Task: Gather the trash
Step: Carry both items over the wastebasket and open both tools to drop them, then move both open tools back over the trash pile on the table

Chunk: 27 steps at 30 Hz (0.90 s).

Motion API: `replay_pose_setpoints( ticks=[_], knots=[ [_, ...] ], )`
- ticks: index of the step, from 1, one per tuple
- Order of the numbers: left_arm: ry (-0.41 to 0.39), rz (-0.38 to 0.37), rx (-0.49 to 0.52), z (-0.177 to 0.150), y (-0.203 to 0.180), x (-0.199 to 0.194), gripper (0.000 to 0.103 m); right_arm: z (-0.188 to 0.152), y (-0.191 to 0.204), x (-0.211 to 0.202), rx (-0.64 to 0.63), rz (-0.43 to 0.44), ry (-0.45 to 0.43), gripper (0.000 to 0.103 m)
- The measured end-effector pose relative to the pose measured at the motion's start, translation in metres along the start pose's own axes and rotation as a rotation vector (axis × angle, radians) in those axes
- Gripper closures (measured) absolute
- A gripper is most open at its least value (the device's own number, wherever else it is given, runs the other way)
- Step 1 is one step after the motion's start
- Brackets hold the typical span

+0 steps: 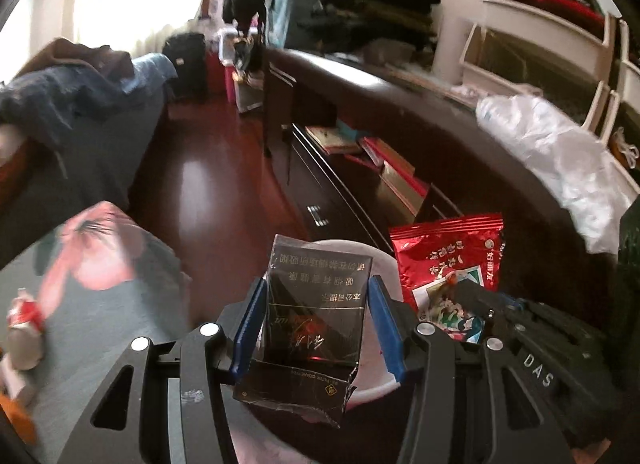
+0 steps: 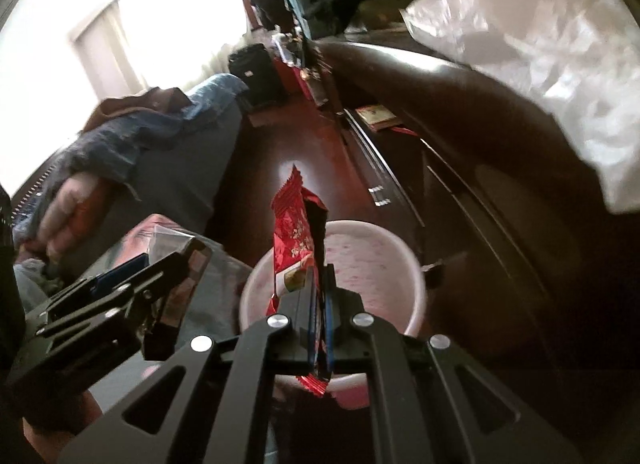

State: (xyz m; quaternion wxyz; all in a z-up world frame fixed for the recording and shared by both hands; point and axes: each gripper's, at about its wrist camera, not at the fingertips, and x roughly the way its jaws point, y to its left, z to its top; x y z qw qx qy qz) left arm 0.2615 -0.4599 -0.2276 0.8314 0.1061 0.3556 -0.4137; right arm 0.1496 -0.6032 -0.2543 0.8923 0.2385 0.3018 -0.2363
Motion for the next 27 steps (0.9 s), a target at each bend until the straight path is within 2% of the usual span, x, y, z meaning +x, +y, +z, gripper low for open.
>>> replay_pose_setpoints(
  ticks=[3,5,7,11,12,17,20,21,27],
  knots=[
    [0.049,-0.002,-0.006,0.003,0.0,0.03,0.05,0.0,-0.008,0.022,-0.01,-0.035,0.02,0.096],
    [0.067,-0.001,-0.021,0.003,0.004,0.046,0.039,0.0,-0.014,0.04,-0.005,-0.05,0.039,0.095],
    [0.071,-0.001,-0.037,0.003,0.008,0.055,0.019,-0.002,-0.018,0.053,-0.001,-0.06,0.055,0.091],
    [0.054,-0.009,-0.068,0.006,0.015,0.054,0.012,-0.005,-0.024,0.067,0.01,-0.058,0.071,0.072],
    [0.05,0.0,-0.073,0.005,0.016,0.052,0.01,-0.006,-0.024,0.068,0.013,-0.056,0.071,0.068],
    [0.035,-0.003,-0.122,0.006,0.027,0.032,0.01,-0.007,-0.014,0.06,-0.002,-0.038,0.066,0.066],
    [0.018,0.01,-0.152,0.004,0.034,0.01,0.008,-0.01,-0.002,0.041,-0.03,-0.03,0.047,0.055],
    [0.012,0.024,-0.164,0.001,0.038,-0.001,0.006,-0.01,0.004,0.033,-0.042,-0.028,0.036,0.048],
    [-0.014,0.119,-0.211,-0.019,0.062,-0.05,0.005,-0.017,0.042,-0.012,-0.101,0.002,-0.013,0.024]
  ],
)
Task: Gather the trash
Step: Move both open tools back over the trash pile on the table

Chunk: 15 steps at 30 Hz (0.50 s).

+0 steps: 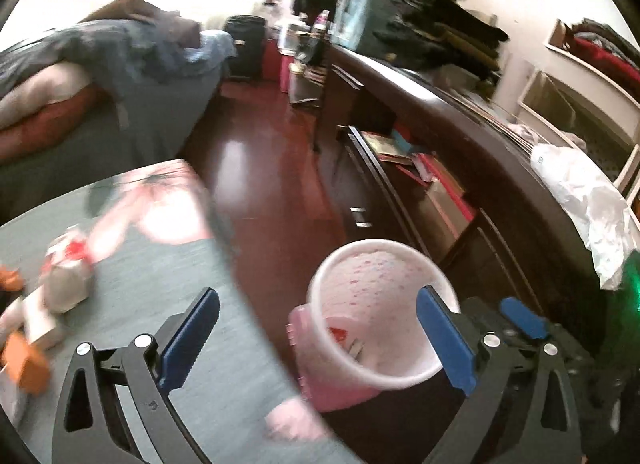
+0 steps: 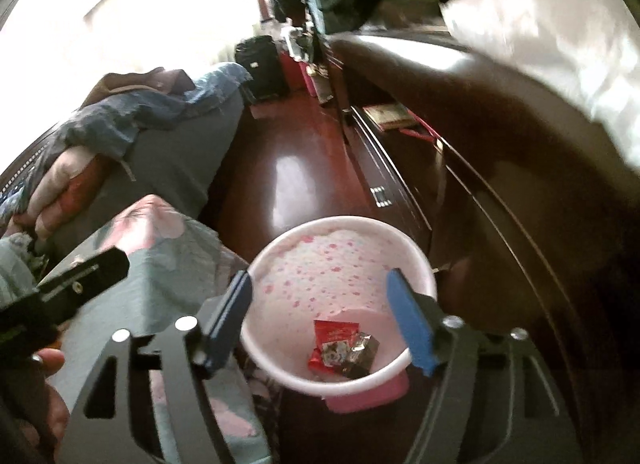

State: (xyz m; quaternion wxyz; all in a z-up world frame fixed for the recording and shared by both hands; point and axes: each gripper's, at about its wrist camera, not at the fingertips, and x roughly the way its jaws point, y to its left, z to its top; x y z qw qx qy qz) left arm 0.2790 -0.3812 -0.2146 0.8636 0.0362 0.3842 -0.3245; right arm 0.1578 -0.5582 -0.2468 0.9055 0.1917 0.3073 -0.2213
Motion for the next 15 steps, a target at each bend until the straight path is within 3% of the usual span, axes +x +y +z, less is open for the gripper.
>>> replay_pose_setpoints(
  ticks=[5,11,15],
  knots=[
    [-0.045,0.094,-0.062,-0.019,0.046,-0.046,0.005,-0.006,0.043,-0.033,-0.064,0.069,-0.019,0.014],
    [-0.109,0.284,-0.181,-0.047,0.121,-0.11,0.004,-0.015,0.105,-0.057,-0.164,0.181,-0.009,0.007],
    [-0.109,0.408,-0.229,-0.069,0.165,-0.134,0.004,-0.024,0.148,-0.061,-0.234,0.227,0.008,0.007]
  ],
)
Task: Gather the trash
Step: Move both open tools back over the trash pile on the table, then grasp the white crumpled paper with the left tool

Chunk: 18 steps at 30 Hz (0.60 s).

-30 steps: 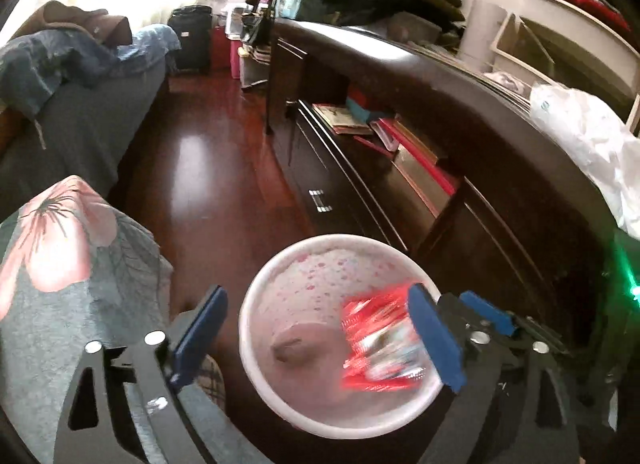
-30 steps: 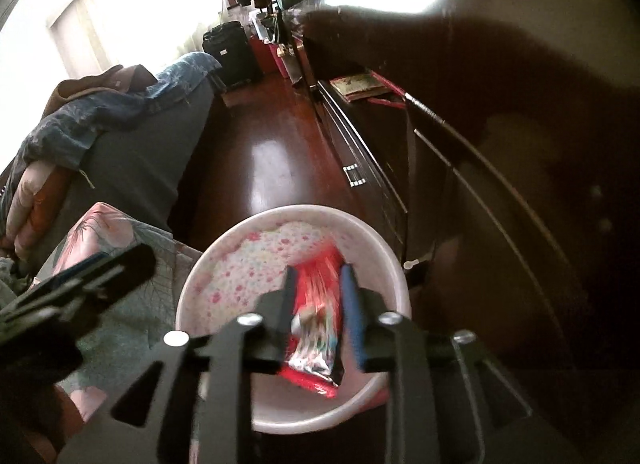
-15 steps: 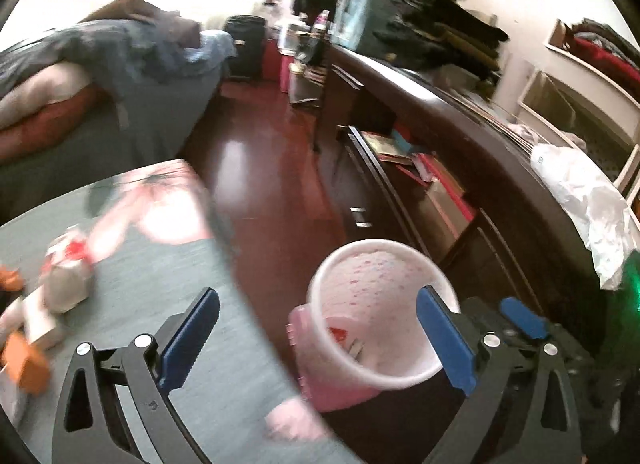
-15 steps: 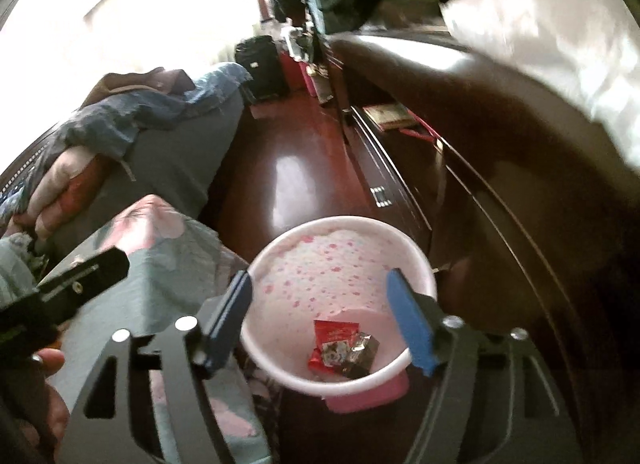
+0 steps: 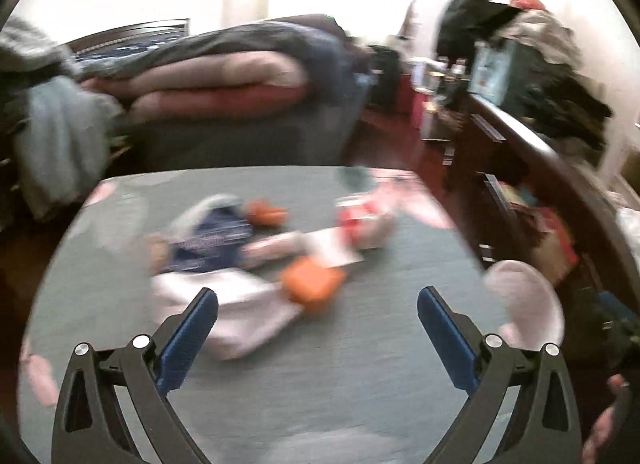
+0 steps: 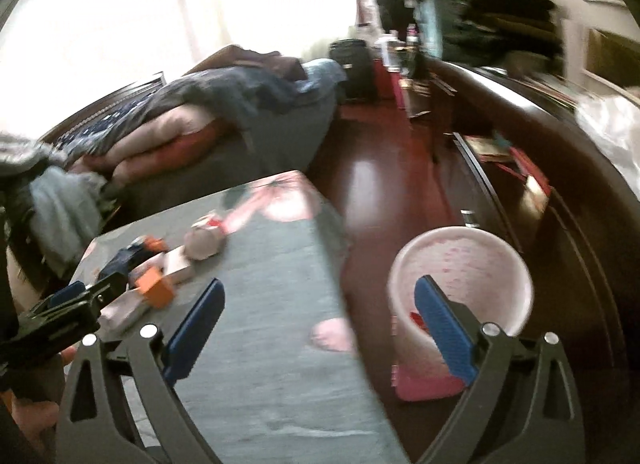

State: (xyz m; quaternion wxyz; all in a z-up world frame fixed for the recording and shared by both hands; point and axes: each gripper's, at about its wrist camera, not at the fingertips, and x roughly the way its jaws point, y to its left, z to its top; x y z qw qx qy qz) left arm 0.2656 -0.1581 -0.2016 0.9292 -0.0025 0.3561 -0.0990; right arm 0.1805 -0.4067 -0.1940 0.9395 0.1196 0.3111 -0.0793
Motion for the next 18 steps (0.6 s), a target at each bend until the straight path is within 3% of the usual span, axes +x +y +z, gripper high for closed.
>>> replay_pose_setpoints(
  ticks=[3,7,14,16,18],
  knots=[
    [0.023,0.066,-0.049,-0.005,0.031,0.009,0.004,-0.002,0.027,0.006,-0.035,0.023,0.013,0.007],
    [0.061,0.069,-0.097,-0.009,0.058,0.028,0.004,-0.003,0.056,0.018,-0.077,0.045,0.034,0.007],
    [0.095,0.065,-0.098,-0.013,0.063,0.061,0.006,0.001,0.089,0.039,-0.132,0.068,0.057,0.007],
    [0.095,0.038,-0.112,-0.015,0.065,0.061,0.031,0.002,0.098,0.045,-0.146,0.072,0.057,0.007],
    [0.105,0.012,-0.123,-0.016,0.069,0.062,0.045,0.002,0.107,0.05,-0.157,0.081,0.059,0.007]
  ],
)
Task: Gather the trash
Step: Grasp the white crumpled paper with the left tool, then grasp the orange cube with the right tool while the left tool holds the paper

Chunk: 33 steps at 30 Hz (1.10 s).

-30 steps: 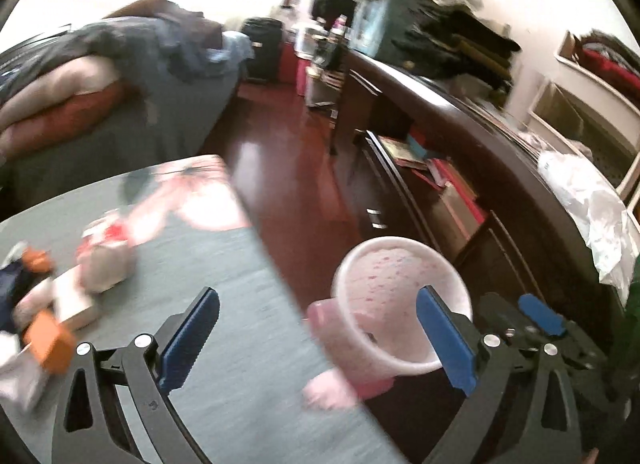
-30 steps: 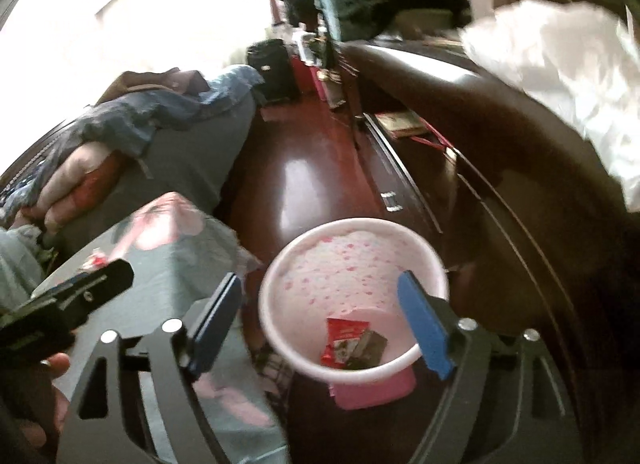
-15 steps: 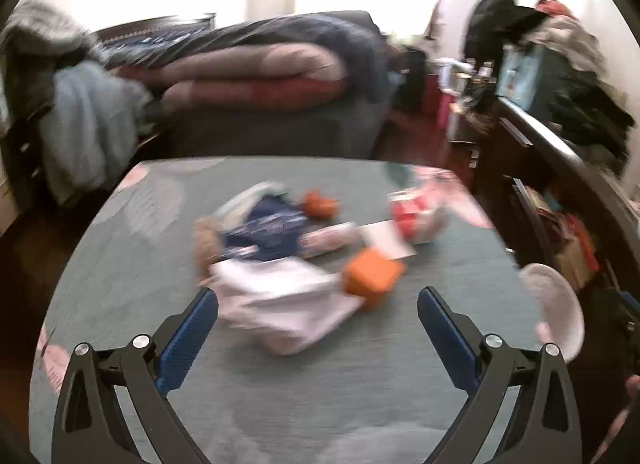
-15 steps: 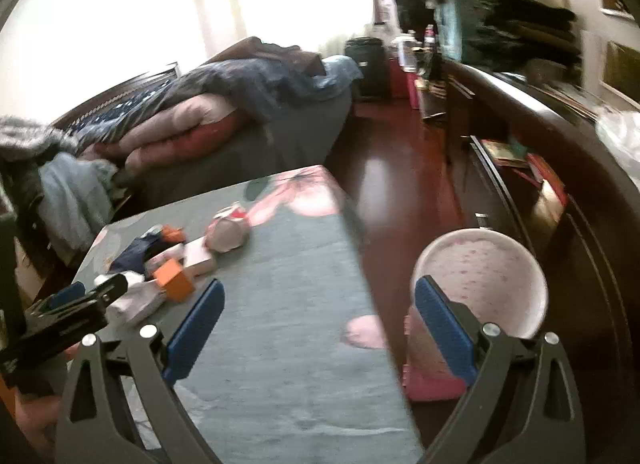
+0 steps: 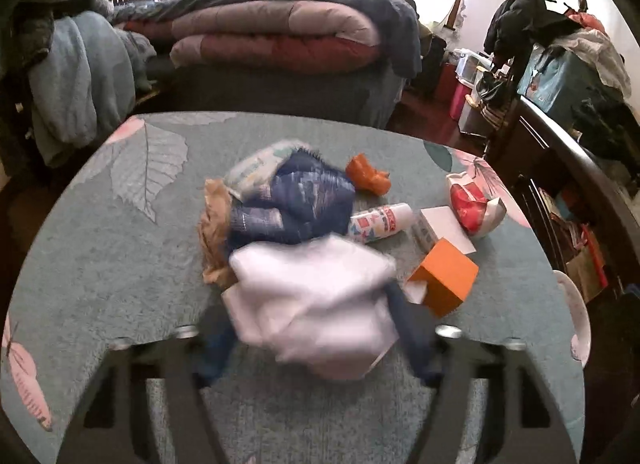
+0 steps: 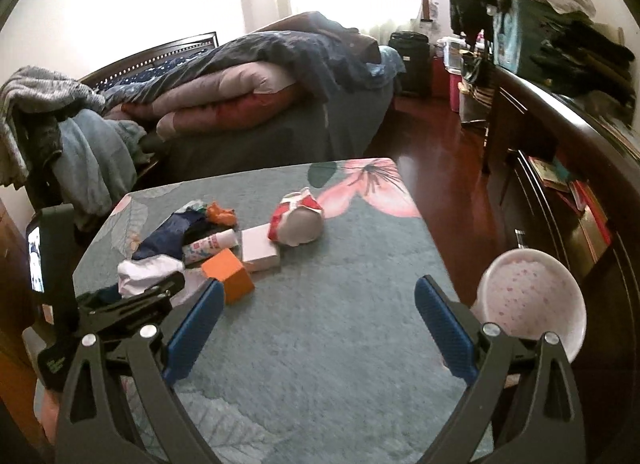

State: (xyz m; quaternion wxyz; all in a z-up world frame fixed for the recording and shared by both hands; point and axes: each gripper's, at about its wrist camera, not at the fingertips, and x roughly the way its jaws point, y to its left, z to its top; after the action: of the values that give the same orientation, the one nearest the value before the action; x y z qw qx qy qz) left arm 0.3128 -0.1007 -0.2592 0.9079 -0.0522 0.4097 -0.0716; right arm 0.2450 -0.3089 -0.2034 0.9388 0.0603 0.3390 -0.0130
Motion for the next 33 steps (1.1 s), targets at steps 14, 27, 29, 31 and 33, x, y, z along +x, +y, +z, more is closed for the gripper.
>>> replay_pose_setpoints(
  ticks=[14,27,29,31,33],
  knots=[
    [-0.127,-0.106,-0.065,-0.006,0.045,-0.068,0.059,0.0,0.063,0.064,-0.117,0.051,0.108,0.016],
    [-0.161,-0.038,-0.087,-0.005,0.079,-0.075,0.058,-0.003,0.094,0.118,-0.154,0.037,0.214,0.055],
    [-0.162,-0.037,-0.089,-0.005,0.079,-0.076,0.058,-0.004,0.094,0.119,-0.164,0.032,0.209,0.057],
    [-0.16,-0.032,-0.09,-0.006,0.08,-0.075,0.058,-0.005,0.095,0.116,-0.169,0.047,0.205,0.058],
    [-0.156,-0.029,-0.091,-0.007,0.08,-0.075,0.058,-0.006,0.095,0.11,-0.165,0.051,0.194,0.058]
  ],
)
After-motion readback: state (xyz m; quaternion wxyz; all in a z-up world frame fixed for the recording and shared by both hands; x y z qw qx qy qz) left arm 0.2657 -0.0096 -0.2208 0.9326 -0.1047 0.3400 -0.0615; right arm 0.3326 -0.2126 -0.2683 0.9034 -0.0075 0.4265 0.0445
